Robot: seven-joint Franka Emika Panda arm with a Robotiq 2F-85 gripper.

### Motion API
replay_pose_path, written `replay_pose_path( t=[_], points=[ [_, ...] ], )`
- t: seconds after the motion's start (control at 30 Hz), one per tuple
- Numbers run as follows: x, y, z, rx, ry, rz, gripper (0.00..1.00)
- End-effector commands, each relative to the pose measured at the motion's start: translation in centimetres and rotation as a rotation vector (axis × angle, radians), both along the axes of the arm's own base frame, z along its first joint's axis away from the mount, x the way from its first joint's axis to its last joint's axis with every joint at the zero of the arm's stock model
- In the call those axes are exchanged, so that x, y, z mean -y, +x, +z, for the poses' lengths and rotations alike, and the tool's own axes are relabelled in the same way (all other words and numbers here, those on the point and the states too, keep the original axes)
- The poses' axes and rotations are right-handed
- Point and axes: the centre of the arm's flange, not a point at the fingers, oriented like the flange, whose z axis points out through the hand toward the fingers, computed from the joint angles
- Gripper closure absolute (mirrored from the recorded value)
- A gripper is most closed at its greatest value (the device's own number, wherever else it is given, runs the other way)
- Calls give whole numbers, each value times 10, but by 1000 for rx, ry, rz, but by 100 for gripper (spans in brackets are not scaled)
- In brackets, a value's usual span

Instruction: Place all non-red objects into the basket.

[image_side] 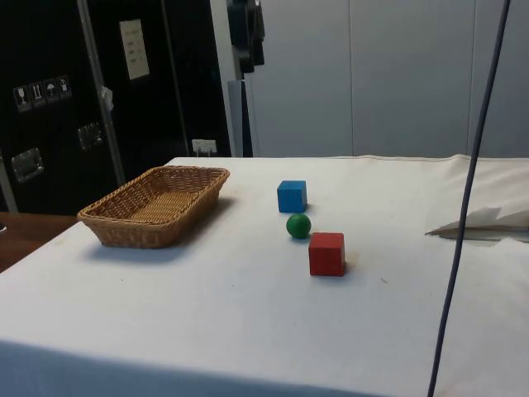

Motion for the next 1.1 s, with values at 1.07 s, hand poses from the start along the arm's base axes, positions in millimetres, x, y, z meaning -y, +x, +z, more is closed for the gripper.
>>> replay_pose_path(
  t=[1.07],
  points=[
    [32,-17,-102,29,-54,-131,0]
  ],
)
